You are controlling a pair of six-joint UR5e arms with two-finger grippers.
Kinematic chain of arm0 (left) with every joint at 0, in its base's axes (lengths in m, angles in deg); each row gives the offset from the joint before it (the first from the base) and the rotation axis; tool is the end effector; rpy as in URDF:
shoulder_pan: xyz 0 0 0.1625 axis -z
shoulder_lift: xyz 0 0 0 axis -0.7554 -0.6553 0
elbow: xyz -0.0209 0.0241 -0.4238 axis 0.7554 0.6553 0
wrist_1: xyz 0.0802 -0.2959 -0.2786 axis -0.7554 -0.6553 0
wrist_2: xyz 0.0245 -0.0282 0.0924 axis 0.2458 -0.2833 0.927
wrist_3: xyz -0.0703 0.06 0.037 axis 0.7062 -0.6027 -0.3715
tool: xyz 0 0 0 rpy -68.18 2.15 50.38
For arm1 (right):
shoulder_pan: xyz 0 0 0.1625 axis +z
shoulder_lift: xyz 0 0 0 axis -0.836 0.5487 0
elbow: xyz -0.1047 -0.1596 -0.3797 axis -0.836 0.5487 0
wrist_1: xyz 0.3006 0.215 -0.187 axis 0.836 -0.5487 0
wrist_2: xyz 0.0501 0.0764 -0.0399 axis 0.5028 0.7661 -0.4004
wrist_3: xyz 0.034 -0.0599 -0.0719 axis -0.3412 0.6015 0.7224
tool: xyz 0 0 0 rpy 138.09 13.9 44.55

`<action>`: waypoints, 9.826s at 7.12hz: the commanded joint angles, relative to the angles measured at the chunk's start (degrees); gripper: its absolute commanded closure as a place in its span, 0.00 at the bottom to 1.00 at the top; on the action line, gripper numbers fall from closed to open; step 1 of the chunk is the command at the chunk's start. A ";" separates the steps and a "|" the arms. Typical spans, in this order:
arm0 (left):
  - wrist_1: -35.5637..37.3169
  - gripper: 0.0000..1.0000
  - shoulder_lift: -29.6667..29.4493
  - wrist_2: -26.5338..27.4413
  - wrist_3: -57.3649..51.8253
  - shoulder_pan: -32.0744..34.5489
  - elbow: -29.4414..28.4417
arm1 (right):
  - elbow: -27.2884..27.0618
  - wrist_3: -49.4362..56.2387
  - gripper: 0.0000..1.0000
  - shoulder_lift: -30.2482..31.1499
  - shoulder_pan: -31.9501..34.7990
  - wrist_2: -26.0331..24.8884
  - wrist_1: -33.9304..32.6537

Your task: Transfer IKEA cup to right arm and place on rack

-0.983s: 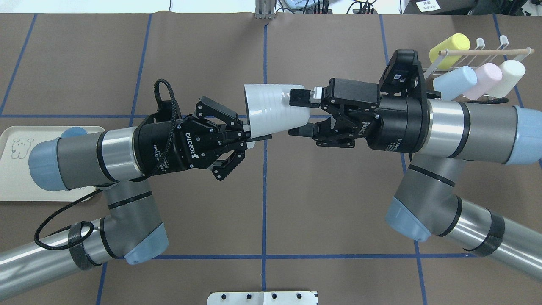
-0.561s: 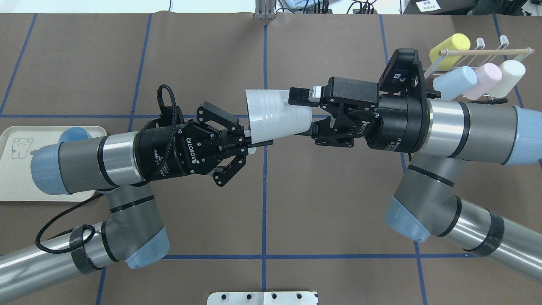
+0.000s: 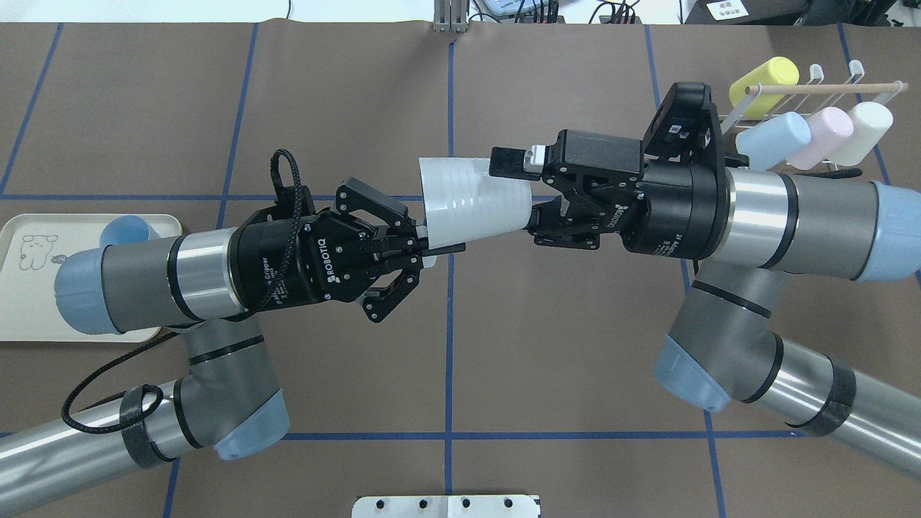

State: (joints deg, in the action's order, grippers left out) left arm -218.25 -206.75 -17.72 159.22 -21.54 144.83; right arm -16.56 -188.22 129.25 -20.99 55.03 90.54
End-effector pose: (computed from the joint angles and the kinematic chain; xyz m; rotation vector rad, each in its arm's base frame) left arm 0.4032 -0.3413 0.1527 -0.8526 2.3709 -0.4716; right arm -0.3267 -0.3633 0.1669 0.1051 -2.3051 0.1779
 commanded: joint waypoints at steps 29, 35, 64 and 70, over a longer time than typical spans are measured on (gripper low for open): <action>42.78 0.00 15.49 -28.39 -78.90 39.27 -6.75 | 30.55 78.49 0.88 -3.10 47.85 28.98 -58.25; 42.80 0.00 19.45 -27.86 -83.74 40.60 -6.05 | 32.61 97.10 0.88 -3.71 47.51 30.67 -78.10; 51.66 0.00 26.29 -27.42 -98.15 42.36 -3.68 | 30.45 92.11 0.02 -6.72 42.15 30.40 -82.24; 66.51 0.01 28.15 -27.42 -98.33 31.74 -0.26 | 13.72 82.51 0.02 3.84 41.44 31.02 -81.28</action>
State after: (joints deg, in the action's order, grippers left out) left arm -154.18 -178.69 -45.17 60.92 12.62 143.31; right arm -1.50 -105.46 131.89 20.66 86.07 9.13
